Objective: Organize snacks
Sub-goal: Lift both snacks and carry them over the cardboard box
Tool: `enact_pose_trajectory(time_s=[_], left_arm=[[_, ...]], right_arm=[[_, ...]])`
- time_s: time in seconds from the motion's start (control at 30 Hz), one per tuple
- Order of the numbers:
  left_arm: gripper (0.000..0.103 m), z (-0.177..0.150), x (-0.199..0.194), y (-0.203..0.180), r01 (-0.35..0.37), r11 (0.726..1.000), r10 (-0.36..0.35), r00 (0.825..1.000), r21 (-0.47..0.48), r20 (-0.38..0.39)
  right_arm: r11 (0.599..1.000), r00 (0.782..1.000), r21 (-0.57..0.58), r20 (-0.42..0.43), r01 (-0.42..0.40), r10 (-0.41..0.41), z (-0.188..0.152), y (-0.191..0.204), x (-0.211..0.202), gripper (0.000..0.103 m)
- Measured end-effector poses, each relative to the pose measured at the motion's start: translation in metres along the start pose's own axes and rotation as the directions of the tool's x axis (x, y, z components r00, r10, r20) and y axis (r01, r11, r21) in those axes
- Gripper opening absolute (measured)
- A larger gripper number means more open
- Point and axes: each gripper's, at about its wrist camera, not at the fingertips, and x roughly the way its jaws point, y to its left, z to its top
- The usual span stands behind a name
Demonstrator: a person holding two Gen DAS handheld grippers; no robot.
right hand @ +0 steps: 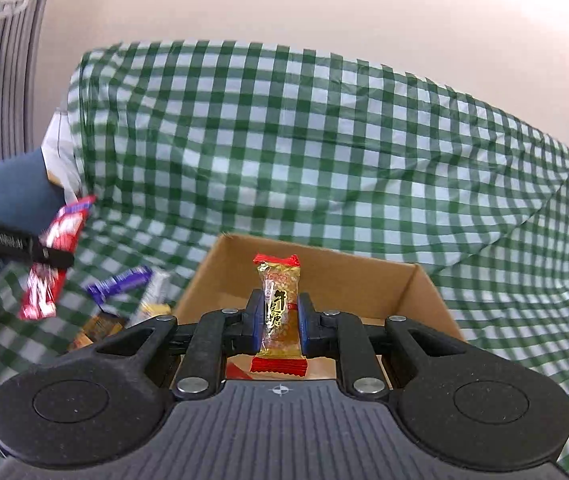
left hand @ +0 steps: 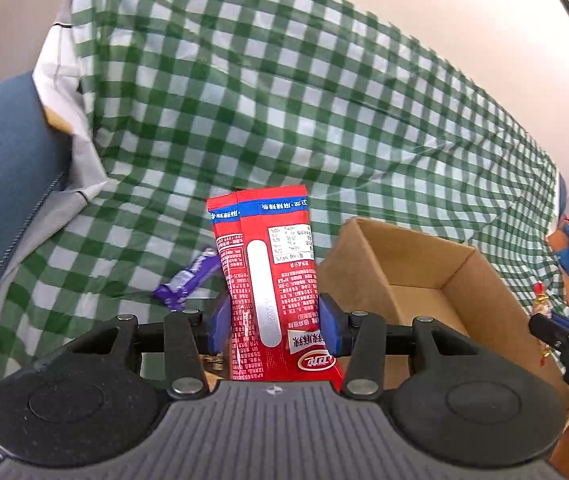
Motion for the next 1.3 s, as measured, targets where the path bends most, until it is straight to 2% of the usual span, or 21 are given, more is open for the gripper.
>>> enact_pose_trajectory(time_s=[0.13,0.5,1.3], left_arm=[[0.05,-0.002,0.001,-0.013,0.04,0.999,-0.041,0.999,0.028,0.021],[0.05,-0.007,0.004,-0.043,0.103,0.99,-0.109,0.992,0.097,0.063],[0.05,-0.018,-0.003,-0.076,0.246,0.955,-0.264,0.959,0.164,0.1]], right_arm=[[0.999,1.0,-0.02,-0.006,0.029,-0.029,-0.004,-0.01,-0.001,0.018],[0.992,0.993,0.06,-0.042,0.109,-0.107,-0.01,-0.047,-0.003,0.018],[0.993,0.992,0.037,-0.053,0.112,-0.11,-0.013,-0.049,-0.001,0.018]])
